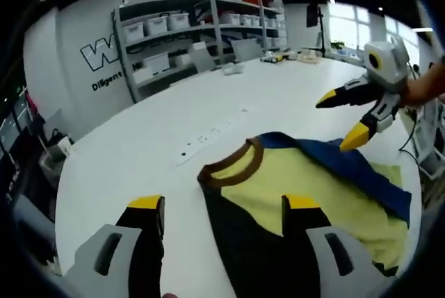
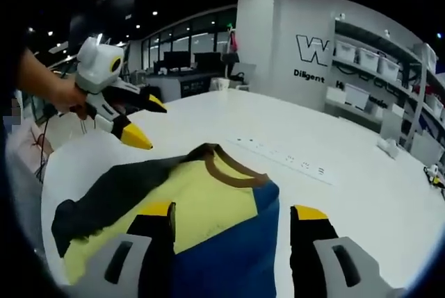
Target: Fold the garment on the visible template until the final outline fits inside the template.
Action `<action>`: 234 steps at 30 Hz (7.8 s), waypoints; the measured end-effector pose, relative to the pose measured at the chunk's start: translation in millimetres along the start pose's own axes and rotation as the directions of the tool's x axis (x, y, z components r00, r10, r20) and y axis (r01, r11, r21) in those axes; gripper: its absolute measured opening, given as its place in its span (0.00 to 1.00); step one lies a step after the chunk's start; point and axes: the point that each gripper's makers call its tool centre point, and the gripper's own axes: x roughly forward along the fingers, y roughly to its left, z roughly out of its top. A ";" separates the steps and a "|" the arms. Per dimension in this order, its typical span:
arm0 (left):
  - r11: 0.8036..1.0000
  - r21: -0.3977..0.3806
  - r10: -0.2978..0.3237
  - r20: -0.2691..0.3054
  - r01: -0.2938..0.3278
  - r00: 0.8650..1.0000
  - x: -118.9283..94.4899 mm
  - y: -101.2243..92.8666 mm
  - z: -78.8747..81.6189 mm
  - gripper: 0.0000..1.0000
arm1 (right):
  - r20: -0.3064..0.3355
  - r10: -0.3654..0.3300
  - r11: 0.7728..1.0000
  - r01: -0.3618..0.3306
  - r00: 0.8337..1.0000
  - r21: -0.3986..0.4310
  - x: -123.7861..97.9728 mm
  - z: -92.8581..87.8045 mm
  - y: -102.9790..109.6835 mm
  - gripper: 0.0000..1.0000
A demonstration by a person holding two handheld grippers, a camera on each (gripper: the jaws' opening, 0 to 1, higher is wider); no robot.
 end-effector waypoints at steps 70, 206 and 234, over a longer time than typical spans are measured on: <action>0.987 0.037 -0.158 0.020 0.157 0.987 -134.7 -107.1 -59.8 0.90 | -0.009 0.040 0.995 -0.041 0.999 -0.086 -121.8 -27.9 80.7 0.73; 0.924 -0.349 -0.168 -0.009 0.154 0.986 -185.9 -82.8 -87.1 0.00 | -0.046 0.115 0.993 -0.116 0.992 -0.029 -173.4 -59.3 80.9 0.00; 0.927 -0.370 0.078 0.025 -0.063 0.997 -217.8 37.2 -57.7 0.00 | 0.052 -0.081 0.997 0.079 0.995 0.022 -194.4 9.9 -25.5 0.00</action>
